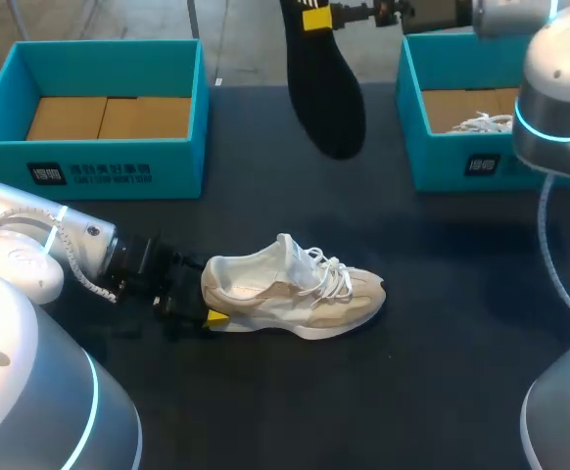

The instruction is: Take the shoe out of the shoebox, open the shoe tongue, remove and reinsert the insole, then place the shoe into the shoebox

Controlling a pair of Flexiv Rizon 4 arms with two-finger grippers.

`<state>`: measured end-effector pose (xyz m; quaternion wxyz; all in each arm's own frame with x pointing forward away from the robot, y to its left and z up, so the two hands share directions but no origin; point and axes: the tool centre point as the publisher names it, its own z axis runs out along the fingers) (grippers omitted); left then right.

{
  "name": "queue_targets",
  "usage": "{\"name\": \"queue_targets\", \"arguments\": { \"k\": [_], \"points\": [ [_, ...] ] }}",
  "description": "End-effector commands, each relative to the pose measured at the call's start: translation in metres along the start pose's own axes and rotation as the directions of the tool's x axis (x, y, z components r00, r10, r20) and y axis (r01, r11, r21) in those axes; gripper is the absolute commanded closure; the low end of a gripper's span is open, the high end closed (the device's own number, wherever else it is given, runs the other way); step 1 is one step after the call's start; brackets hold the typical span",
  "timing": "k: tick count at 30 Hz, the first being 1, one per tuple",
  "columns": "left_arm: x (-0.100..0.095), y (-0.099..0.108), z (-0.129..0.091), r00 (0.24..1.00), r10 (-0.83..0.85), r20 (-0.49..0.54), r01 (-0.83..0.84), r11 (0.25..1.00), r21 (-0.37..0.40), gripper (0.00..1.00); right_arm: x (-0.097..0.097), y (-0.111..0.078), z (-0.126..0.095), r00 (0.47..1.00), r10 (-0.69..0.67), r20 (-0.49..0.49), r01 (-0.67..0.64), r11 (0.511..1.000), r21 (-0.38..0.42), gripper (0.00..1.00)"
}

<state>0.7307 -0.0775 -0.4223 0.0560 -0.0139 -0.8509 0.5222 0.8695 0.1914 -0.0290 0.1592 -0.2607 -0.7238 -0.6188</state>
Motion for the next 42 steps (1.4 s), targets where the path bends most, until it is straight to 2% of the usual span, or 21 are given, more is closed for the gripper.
{"name": "queue_targets", "arguments": {
  "k": [1,24,29,34,42],
  "points": [
    [0.0,0.001,0.001,1.0,0.0,0.0,0.0,1.0,-0.001,1.0,0.011,-0.008,-0.012,1.0,-0.019,-0.008,0.018,0.998,-0.054,1.0],
    [0.0,0.001,0.001,1.0,0.0,0.0,0.0,1.0,-0.001,1.0,0.011,-0.008,-0.012,1.0,-0.019,-0.008,0.018,0.998,-0.054,1.0],
    [0.0,0.001,0.001,1.0,0.0,0.0,0.0,1.0,-0.001,1.0,0.011,-0.005,-0.03,1.0,0.009,-0.007,-0.009,0.999,-0.044,1.0],
    [0.0,0.001,0.001,1.0,0.0,0.0,0.0,1.0,-0.001,1.0,0.016,0.004,-0.051,1.0,-0.003,-0.01,0.003,1.0,0.003,1.0],
    [0.0,0.001,0.001,1.0,0.0,0.0,0.0,1.0,-0.001,1.0,0.035,0.006,-0.075,0.999,0.053,0.002,-0.053,0.998,0.017,1.0]
  ]
}}
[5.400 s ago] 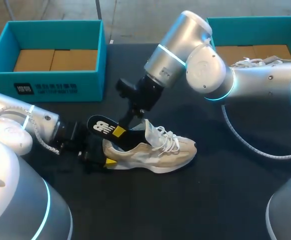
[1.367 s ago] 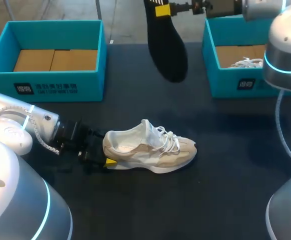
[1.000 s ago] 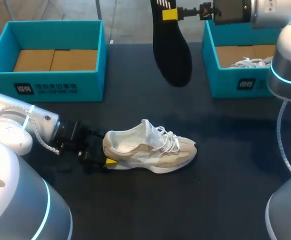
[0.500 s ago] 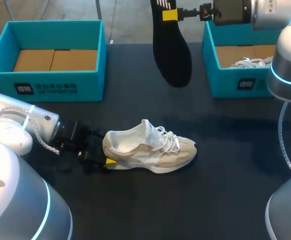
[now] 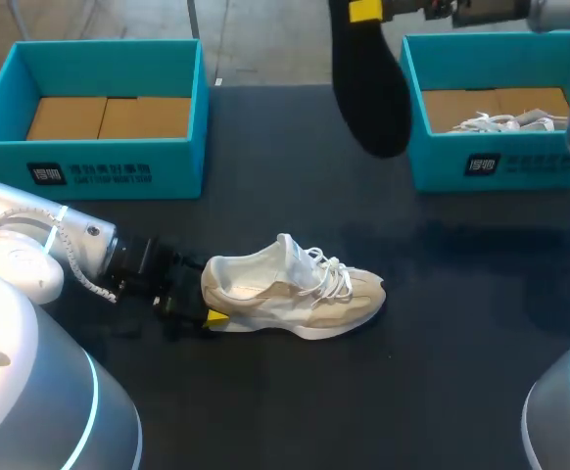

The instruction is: Take the shoe out of the shoebox, open the shoe tongue, remove and reinsert the insole, then place the shoe into the shoebox

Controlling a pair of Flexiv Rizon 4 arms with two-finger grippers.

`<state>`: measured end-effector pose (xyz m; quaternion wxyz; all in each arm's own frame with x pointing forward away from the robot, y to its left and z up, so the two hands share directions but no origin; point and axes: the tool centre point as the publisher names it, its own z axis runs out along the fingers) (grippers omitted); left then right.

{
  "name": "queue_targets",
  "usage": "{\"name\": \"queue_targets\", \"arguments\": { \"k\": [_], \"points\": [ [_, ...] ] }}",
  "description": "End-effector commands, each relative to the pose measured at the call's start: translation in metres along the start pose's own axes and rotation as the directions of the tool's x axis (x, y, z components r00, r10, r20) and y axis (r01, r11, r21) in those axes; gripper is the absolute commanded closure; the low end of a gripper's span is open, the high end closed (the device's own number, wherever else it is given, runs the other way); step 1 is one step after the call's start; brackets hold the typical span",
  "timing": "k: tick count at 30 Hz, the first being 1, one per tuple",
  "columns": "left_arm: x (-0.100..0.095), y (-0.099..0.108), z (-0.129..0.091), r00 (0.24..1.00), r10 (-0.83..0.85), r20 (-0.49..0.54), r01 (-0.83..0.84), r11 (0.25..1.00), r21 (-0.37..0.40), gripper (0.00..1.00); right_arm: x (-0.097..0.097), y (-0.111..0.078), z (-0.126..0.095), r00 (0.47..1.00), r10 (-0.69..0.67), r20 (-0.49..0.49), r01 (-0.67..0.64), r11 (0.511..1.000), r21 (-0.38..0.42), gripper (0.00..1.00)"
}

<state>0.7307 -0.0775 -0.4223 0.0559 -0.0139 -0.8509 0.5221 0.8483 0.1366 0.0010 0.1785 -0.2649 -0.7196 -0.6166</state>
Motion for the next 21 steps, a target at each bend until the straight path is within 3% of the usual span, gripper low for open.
{"name": "queue_targets", "arguments": {
  "k": [1,9,21],
  "points": [
    [0.0,0.001,0.001,1.0,0.0,0.0,0.0,1.0,-0.001,1.0,0.015,-0.001,-0.016,0.999,0.023,0.028,-0.023,1.0,0.007,1.0],
    [0.0,0.001,0.001,1.0,0.0,0.0,0.0,1.0,-0.001,1.0,0.046,-0.008,-0.036,0.997,0.052,0.053,-0.05,0.998,-0.04,1.0],
    [0.0,0.001,0.001,1.0,0.0,0.0,0.0,1.0,-0.001,1.0,0.075,-0.035,-0.031,0.994,0.092,0.066,-0.087,0.994,-0.069,1.0]
  ]
}}
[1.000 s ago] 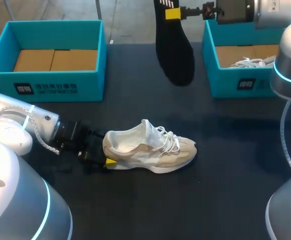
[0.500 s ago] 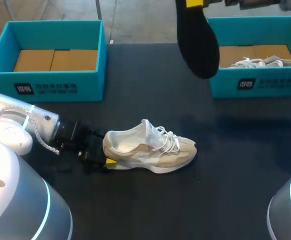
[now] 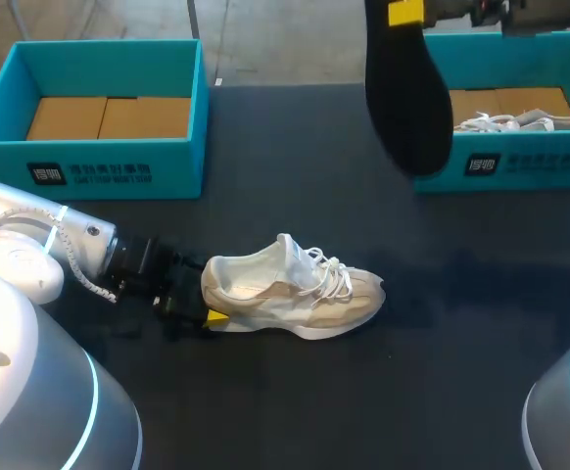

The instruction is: Take the shoe out of the shoebox, open the shoe tongue, remove and reinsert the insole, then place the shoe into the shoebox

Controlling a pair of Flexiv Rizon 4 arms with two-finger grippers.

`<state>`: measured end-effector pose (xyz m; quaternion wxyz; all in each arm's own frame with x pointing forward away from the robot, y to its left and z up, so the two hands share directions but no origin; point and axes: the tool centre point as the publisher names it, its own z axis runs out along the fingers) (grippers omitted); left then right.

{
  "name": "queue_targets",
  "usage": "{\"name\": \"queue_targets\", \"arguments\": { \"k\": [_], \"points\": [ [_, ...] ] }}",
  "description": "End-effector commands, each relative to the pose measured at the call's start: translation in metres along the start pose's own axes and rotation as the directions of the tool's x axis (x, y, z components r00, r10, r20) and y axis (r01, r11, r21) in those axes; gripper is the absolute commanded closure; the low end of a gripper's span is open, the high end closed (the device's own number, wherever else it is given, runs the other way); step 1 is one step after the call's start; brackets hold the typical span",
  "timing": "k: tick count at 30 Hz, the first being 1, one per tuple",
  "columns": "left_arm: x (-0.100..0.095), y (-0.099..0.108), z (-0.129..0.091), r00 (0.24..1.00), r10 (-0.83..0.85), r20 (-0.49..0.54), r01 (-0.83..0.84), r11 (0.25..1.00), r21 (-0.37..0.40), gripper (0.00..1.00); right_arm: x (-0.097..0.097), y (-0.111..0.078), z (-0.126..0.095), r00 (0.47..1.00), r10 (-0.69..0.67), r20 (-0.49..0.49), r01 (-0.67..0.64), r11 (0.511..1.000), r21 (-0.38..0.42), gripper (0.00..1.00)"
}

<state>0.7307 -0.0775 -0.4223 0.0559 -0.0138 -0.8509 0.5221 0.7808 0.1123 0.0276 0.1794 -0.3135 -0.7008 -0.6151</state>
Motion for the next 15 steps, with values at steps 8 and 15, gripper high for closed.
{"name": "queue_targets", "arguments": {
  "k": [8,15],
  "points": [
    [0.0,0.001,0.001,1.0,0.0,0.0,0.0,1.0,-0.001,1.0,0.019,-0.034,0.007,0.999,0.048,0.024,-0.047,0.998,-0.032,1.0],
    [0.0,0.001,0.001,1.0,0.0,0.0,0.0,1.0,-0.001,1.0,0.03,-0.052,0.006,0.997,0.072,0.026,-0.071,0.996,-0.058,1.0]
  ]
}}
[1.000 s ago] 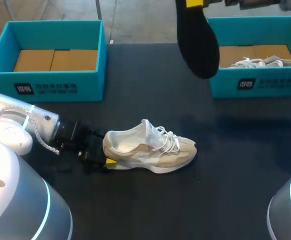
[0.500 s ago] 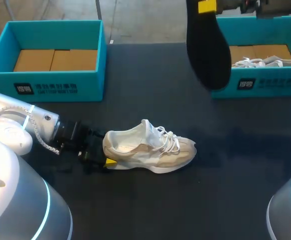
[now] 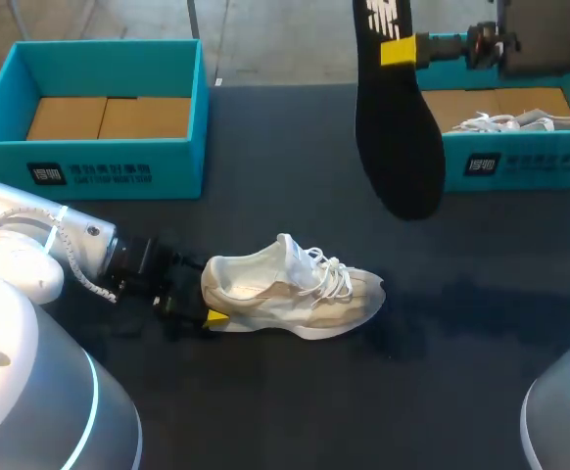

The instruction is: Take the shoe out of the shoebox, open the shoe tongue, remove and reinsert the insole, then place the shoe into the shoebox

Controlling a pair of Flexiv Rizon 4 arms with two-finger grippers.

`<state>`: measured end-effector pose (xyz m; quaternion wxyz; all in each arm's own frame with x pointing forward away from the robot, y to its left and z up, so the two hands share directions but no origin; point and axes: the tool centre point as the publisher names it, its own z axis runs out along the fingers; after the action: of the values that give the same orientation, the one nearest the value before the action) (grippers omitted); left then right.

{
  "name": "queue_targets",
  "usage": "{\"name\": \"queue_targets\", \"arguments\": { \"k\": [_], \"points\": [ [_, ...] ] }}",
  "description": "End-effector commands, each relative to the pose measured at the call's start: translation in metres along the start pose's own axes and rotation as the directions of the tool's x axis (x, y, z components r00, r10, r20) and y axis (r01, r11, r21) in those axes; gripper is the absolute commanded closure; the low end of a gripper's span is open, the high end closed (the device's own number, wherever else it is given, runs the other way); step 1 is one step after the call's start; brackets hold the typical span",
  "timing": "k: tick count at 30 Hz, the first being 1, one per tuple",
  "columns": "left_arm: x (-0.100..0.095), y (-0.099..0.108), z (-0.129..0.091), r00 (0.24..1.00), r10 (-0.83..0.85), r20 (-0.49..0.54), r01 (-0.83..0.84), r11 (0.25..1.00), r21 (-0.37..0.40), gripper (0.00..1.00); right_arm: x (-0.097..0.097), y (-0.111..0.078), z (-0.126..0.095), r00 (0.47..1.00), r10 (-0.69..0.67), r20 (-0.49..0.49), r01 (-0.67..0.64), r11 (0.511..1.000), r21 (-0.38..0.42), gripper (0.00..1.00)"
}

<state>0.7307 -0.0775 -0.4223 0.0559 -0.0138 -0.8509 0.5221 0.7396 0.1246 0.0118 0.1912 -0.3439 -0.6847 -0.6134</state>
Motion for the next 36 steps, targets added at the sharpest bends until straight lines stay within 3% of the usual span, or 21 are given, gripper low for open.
{"name": "queue_targets", "arguments": {
  "k": [1,15,36],
  "points": [
    [0.0,0.001,0.001,1.0,0.0,0.0,0.0,1.0,-0.001,1.0,0.007,-0.016,-0.005,1.0,0.006,0.015,-0.006,0.999,-0.041,1.0],
    [0.0,0.001,0.001,1.0,0.0,0.0,0.0,1.0,-0.001,1.0,0.021,-0.043,-0.014,0.999,0.026,0.043,-0.022,0.997,-0.079,1.0],
    [0.0,0.001,0.001,1.0,0.0,0.0,0.0,1.0,-0.001,1.0,0.037,-0.074,0.009,0.997,0.08,0.014,-0.079,0.994,-0.073,1.0]
  ]
}}
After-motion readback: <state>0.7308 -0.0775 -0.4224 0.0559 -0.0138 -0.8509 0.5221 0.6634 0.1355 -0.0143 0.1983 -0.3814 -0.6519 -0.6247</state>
